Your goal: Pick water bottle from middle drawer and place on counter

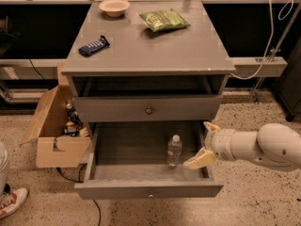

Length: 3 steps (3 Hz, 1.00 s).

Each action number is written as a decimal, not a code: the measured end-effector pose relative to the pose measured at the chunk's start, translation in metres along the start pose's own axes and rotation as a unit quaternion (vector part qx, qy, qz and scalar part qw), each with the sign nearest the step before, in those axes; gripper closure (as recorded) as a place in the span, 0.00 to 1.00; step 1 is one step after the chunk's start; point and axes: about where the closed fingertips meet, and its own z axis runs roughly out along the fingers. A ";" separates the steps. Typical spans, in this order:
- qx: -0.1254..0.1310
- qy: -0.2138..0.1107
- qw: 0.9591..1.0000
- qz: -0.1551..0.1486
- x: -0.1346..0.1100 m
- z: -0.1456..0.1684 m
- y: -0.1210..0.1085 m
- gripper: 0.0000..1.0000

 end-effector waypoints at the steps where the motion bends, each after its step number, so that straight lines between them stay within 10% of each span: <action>1: 0.000 0.000 1.000 0.000 0.000 0.000 0.000 0.00; 3: -0.021 -0.022 0.999 -0.040 0.061 0.048 -0.048 0.00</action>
Offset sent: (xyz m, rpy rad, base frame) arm 0.0514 -0.0430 -0.0909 0.0317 -0.0847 0.0892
